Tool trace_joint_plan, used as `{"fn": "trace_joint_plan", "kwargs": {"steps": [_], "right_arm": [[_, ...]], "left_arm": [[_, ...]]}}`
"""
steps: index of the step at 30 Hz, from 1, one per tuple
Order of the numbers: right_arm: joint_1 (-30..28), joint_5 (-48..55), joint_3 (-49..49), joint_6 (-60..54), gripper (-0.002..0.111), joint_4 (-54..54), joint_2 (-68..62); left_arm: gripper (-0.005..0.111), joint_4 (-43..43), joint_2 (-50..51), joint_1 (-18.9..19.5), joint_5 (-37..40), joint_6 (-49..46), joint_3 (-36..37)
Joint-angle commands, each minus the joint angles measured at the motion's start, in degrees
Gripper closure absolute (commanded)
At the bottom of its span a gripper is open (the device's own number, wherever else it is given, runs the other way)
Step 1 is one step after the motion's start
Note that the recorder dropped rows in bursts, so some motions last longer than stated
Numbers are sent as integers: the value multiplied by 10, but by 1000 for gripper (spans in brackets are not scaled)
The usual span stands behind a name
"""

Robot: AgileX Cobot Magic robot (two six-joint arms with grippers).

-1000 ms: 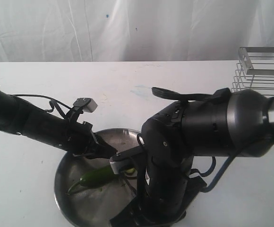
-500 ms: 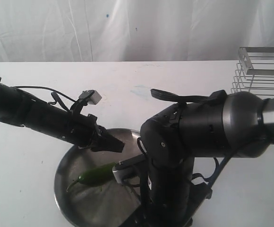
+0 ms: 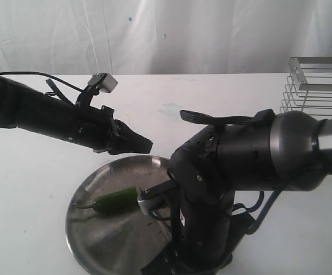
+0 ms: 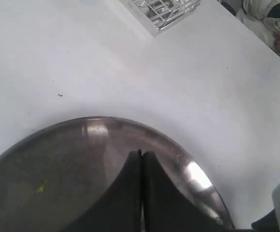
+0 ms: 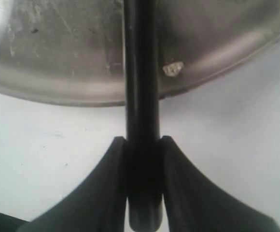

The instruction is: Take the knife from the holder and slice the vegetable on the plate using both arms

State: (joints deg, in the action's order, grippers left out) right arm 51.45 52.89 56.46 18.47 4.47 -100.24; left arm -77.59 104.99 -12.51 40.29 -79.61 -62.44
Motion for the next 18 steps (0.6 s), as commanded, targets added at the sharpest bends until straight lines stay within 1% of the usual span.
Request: {"fn": "trace_joint_plan", "kwargs": {"steps": [1,4,9,18], "right_arm": [[-1,-8,1,2,108,-17,2],[-1,-11,1,2,108,-17,3],[-1,-42,1,7,108,-19,29],[-1,-32,1,37,108,-56,63]], "left_arm": [[107,55,-27,-2,-34,71,-2],[107,97,-43,-2,-60,117,-2],[107,98,-57,-2,-61,121,-2],[107,96,-71,-2,-63,121,-2]]}}
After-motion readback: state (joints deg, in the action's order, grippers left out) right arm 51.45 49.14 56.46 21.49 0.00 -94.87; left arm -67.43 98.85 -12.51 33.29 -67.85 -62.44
